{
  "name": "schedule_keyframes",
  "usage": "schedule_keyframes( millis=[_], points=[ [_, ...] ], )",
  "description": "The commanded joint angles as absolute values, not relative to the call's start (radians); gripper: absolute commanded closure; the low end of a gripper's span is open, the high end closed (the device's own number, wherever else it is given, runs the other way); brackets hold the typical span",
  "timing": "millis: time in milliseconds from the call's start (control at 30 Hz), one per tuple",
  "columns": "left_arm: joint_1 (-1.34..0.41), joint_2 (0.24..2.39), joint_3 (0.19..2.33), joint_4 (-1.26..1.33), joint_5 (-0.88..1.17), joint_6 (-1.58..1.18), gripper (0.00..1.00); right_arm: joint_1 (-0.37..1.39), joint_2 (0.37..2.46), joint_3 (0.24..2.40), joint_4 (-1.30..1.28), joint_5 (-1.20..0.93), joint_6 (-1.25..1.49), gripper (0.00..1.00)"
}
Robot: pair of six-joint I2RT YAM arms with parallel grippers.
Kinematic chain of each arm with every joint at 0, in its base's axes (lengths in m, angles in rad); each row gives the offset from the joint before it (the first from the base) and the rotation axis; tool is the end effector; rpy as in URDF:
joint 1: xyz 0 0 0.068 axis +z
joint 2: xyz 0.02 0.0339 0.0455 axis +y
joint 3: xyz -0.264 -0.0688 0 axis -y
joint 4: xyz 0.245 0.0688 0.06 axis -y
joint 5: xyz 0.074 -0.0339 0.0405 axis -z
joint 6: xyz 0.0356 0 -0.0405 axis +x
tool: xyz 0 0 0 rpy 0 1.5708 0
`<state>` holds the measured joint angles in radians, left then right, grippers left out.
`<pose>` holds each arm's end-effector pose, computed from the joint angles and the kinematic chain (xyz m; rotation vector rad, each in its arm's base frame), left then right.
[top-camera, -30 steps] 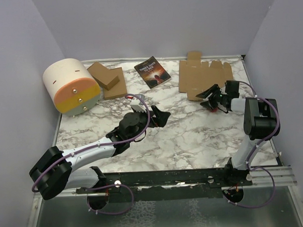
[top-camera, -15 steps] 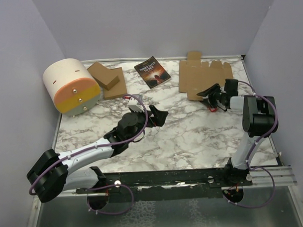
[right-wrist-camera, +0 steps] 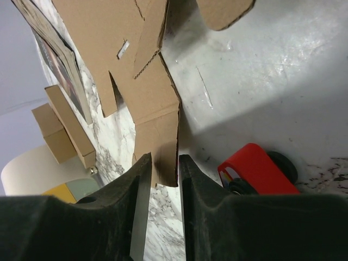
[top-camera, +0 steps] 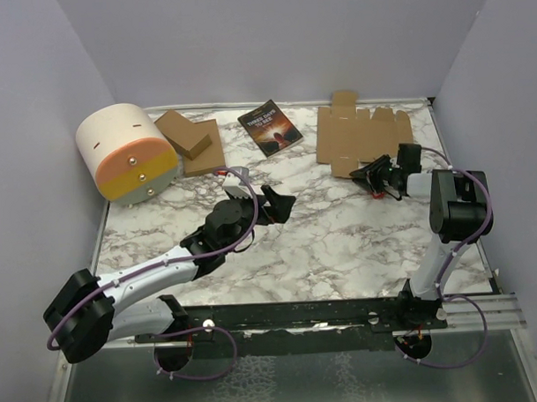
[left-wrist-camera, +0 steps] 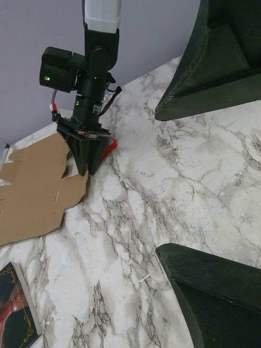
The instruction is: Fold the paper box
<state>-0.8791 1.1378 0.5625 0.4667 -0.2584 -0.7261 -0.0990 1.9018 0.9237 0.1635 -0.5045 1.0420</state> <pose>0.1698 -0.1908 0.2584 -0.0701 1.7736 -0.9781 0.3645 -0.0189 0.1170 1.1339 2.2406 1.0243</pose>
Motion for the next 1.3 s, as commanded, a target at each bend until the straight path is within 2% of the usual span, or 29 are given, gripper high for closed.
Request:
schedule_keyframes(
  millis=[0, 533, 900, 1267],
  points=[
    [-0.878, 1.097, 0.562, 0.458, -0.293, -0.719, 0.01, -0.097, 1.87, 0.899, 0.204, -0.473, 1.03, 0.75],
    [-0.879, 1.049, 0.534, 0.446, -0.293, -0.747, 0.01, -0.12, 1.758, 0.804, 0.271, -0.544, 0.958, 0.89],
    [-0.878, 1.028, 0.508, 0.461, -0.285, -0.741, 0.01, -0.127, 1.602, 0.739, 0.244, -0.617, 0.795, 0.92],
    [-0.877, 1.009, 0.473, 0.51, -0.29, -0.719, 0.01, -0.167, 1.346, 0.651, 0.271, -0.68, 0.649, 0.94]
  ],
)
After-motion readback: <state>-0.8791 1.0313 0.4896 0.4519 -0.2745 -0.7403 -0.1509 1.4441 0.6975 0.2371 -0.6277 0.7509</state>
